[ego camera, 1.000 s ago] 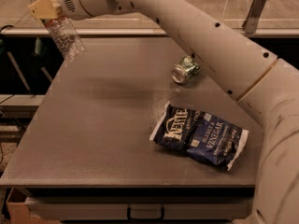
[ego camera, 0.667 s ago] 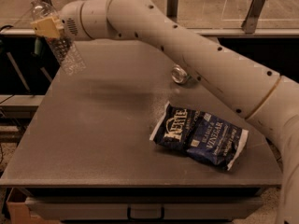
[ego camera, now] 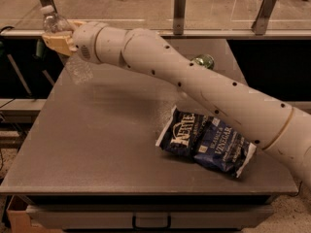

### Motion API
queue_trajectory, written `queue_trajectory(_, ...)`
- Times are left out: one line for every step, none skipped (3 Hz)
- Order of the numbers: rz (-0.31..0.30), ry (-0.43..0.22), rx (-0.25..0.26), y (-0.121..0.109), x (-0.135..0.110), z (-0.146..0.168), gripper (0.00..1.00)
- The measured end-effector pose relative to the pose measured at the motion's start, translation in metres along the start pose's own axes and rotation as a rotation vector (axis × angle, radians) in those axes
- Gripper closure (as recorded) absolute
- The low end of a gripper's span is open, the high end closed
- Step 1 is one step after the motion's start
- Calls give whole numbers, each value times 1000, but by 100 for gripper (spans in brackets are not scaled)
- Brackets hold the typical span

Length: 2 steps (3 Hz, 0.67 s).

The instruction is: Place water bottle upright

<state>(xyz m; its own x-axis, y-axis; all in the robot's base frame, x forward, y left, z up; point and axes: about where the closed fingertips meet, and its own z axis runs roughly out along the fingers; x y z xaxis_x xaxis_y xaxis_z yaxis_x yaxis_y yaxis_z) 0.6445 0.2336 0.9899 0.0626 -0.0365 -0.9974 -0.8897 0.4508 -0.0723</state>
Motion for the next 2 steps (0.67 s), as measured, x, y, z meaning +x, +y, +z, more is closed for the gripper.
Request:
queue_trajectory(-17, -59, 18, -1, 3, -8, 100)
queue_trajectory(-5, -133, 3, 4, 12, -12, 100)
